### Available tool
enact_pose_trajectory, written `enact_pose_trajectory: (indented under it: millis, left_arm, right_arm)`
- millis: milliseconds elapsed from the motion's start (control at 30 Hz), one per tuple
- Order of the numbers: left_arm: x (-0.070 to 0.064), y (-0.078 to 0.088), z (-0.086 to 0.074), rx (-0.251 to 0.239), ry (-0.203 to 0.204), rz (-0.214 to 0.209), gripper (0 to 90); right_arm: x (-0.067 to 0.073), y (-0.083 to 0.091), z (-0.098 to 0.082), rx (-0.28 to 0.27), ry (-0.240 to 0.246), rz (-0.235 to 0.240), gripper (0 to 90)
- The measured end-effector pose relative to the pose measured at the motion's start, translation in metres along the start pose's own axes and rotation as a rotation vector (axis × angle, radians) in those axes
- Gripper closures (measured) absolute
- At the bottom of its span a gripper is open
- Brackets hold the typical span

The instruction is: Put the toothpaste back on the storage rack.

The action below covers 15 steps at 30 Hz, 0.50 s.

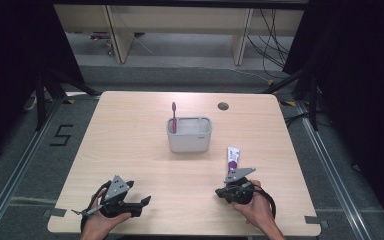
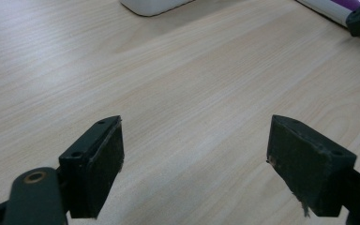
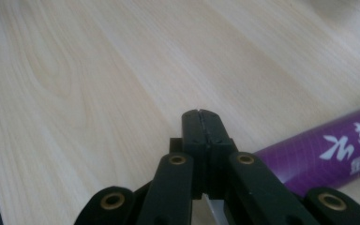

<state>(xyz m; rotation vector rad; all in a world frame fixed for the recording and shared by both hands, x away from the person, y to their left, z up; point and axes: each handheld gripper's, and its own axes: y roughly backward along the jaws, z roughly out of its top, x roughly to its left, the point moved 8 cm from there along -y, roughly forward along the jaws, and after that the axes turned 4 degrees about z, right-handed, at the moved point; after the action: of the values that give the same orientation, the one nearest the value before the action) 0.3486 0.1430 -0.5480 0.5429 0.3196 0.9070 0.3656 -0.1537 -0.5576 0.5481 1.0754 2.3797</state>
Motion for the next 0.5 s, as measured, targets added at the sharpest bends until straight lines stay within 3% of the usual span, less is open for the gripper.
enact_pose_trajectory:
  millis: [67, 100, 167, 200, 333, 400, 433, 500]
  left_arm:
    - [0.0, 0.0, 0.0, 0.001, -0.004, -0.003, 18.7]
    - [0.0, 0.0, 0.0, 0.001, -0.004, -0.003, 18.7]
    - [-0.001, 0.0, 0.0, 0.001, -0.003, -0.004, 18.7]
    - [-0.001, 0.0, 0.0, 0.002, -0.004, -0.004, 18.7]
    - [-0.001, 0.0, 0.0, 0.003, -0.001, -0.005, 18.7]
    - [-0.001, -0.001, 0.0, 0.001, 0.001, -0.003, 18.7]
    - [-0.001, -0.001, 0.0, 0.002, 0.001, -0.004, 18.8]
    - [-0.002, -0.001, 0.0, 0.003, -0.002, -0.005, 18.8]
  right_arm:
    - [-0.002, 0.003, -0.005, -0.006, 0.018, -0.005, 90.0]
    - [-0.004, 0.005, -0.008, -0.001, 0.009, -0.029, 90.0]
    - [-0.004, 0.008, -0.011, 0.009, 0.022, -0.016, 90.0]
    - [-0.006, 0.014, -0.017, -0.007, -0.026, -0.017, 90.0]
    - [-0.015, 0.024, -0.026, 0.0, -0.04, -0.033, 90.0]
    - [-0.019, 0.025, -0.027, -0.026, -0.031, -0.05, 90.0]
    - [-0.02, 0.029, -0.03, -0.022, -0.067, -0.044, 90.0]
    - [-0.025, 0.031, -0.033, -0.014, -0.051, -0.054, 90.0]
